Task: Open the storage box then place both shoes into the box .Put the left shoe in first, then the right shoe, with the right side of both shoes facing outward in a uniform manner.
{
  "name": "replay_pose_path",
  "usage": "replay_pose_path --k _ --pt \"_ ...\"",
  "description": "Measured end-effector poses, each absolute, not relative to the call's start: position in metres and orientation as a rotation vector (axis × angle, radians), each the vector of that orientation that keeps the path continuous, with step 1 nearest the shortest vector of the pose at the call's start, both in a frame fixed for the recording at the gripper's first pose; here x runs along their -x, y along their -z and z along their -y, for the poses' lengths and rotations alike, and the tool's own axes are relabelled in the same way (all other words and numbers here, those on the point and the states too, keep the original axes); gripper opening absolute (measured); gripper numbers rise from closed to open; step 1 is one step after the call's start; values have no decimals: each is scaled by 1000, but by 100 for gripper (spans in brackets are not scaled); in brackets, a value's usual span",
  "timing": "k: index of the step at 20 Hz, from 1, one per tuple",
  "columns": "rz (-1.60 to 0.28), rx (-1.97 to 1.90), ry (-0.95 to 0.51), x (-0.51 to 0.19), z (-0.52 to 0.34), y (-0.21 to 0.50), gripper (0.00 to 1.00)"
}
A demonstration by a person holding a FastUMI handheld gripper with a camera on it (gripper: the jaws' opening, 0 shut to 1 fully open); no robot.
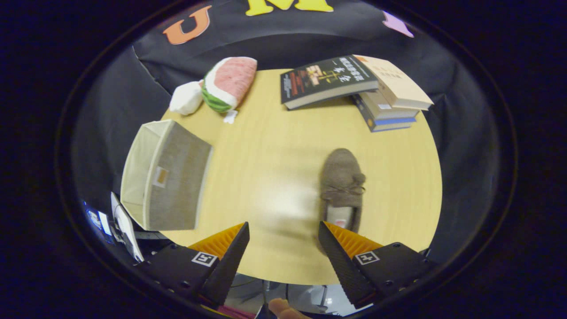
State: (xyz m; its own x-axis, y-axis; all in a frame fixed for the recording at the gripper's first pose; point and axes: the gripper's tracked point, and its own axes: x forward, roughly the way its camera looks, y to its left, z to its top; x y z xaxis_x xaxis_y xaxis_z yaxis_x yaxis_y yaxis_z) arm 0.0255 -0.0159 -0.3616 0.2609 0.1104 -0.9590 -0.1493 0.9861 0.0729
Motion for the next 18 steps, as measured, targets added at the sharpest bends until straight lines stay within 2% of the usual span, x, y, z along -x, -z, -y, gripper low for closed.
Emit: replay_pose_path --k 5,9,13,15,18 --pt "-1321 125 -74 -33 99 405 97" --pt "-1325 184 11 -44 134 438 96" --pt "-1317 132 -13 -49 132 458 96" --pt "-1316 55 -78 -48 115 466 85" --pt "-1314 37 -133 -48 104 465 41"
